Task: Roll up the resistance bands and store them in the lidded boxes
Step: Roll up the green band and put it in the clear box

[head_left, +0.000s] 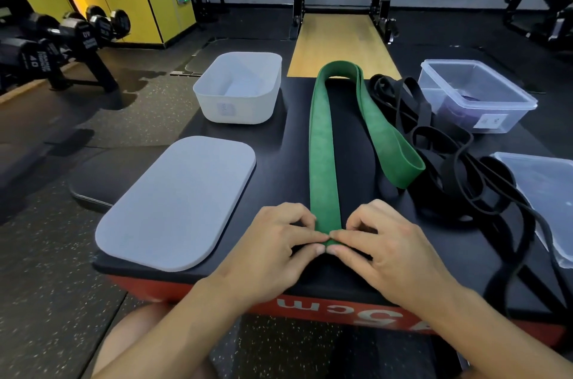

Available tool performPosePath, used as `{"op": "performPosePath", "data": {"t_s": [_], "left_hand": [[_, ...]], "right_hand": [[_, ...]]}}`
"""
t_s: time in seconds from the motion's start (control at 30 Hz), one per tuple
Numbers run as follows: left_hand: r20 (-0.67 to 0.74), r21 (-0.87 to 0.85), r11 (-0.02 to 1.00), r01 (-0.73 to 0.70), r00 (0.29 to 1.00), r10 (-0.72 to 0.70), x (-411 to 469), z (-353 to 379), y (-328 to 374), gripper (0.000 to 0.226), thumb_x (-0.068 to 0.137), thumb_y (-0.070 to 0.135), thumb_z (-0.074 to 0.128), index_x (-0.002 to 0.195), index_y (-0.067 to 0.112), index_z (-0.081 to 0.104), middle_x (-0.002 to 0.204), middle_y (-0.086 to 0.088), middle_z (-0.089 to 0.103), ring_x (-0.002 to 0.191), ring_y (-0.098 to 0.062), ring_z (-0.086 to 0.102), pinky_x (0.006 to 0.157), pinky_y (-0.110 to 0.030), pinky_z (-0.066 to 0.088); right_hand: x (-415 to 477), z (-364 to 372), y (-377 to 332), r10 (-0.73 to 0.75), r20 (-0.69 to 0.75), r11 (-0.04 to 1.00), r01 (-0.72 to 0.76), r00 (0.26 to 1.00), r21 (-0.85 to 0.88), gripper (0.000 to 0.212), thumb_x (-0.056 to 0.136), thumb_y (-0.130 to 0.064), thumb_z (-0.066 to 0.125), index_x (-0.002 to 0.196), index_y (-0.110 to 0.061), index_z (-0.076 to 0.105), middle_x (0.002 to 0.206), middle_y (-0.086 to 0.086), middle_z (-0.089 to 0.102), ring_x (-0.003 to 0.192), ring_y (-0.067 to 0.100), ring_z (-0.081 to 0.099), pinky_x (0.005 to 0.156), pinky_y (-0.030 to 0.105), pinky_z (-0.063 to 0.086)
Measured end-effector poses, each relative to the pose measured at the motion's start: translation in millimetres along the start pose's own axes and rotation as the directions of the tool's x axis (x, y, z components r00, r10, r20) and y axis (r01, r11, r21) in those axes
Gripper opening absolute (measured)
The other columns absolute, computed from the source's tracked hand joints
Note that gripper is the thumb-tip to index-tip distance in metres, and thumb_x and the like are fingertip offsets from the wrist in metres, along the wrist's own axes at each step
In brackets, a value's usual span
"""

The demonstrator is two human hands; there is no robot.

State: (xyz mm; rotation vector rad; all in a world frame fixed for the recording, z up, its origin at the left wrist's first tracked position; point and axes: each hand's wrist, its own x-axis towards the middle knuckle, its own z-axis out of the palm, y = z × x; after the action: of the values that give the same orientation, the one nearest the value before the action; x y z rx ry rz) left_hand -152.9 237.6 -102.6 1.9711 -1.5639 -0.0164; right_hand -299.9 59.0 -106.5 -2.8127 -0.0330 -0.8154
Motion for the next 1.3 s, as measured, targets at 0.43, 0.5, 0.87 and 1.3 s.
{"op": "performPosePath", "data": {"t_s": [0.43, 0.5, 0.87, 1.3], "left_hand": [[0.054, -0.123, 0.991, 0.058, 0.997, -0.051, 15, -6, -16, 0.020, 0.094, 0.043, 0.069, 0.106, 0.034, 0.083, 0.095, 0.019, 0.069, 0.103, -0.004, 0.060, 0.097, -0.036, 0.047], [0.048, -0.128, 0.990, 0.059, 0.997, -0.053, 16, -6, -16, 0.018, 0.095, 0.041, 0.070, 0.105, 0.031, 0.083, 0.094, 0.018, 0.072, 0.102, -0.004, 0.062, 0.095, -0.035, 0.049], [0.024, -0.163, 0.984, 0.073, 0.997, -0.070, 17, -13, -13, 0.010, 0.094, 0.036, 0.075, 0.088, 0.028, 0.076, 0.090, 0.013, 0.070, 0.093, -0.009, 0.068, 0.085, -0.025, 0.048], [0.092, -0.065, 0.996, 0.059, 0.994, -0.052, 27, -13, -19, 0.016, 0.096, 0.042, 0.071, 0.094, 0.027, 0.075, 0.108, 0.022, 0.055, 0.109, -0.010, 0.066, 0.090, -0.037, 0.052]], "right_hand": [[10, 4, 11, 0.081, 0.067, 0.993, -0.086, 0.994, 0.077, 0.026, 0.090, -0.061, 0.061, 0.101, -0.041, 0.073, 0.095, -0.030, 0.066, 0.102, -0.008, 0.054, 0.121, 0.039, 0.017], [13, 5, 14, 0.110, 0.091, 0.988, -0.119, 0.990, 0.098, 0.027, 0.089, -0.063, 0.060, 0.101, -0.044, 0.074, 0.094, -0.032, 0.066, 0.103, -0.009, 0.053, 0.122, 0.037, 0.012], [19, 11, 26, 0.187, 0.141, 0.929, -0.221, 0.972, 0.295, 0.033, 0.085, -0.066, 0.059, 0.101, -0.046, 0.079, 0.088, -0.015, 0.044, 0.093, -0.001, 0.047, 0.118, 0.041, 0.020], [23, 11, 23, 0.205, 0.114, 0.928, -0.230, 0.972, 0.293, 0.031, 0.094, -0.060, 0.056, 0.101, -0.042, 0.080, 0.085, -0.012, 0.054, 0.089, 0.012, 0.052, 0.077, 0.024, 0.041]]}}
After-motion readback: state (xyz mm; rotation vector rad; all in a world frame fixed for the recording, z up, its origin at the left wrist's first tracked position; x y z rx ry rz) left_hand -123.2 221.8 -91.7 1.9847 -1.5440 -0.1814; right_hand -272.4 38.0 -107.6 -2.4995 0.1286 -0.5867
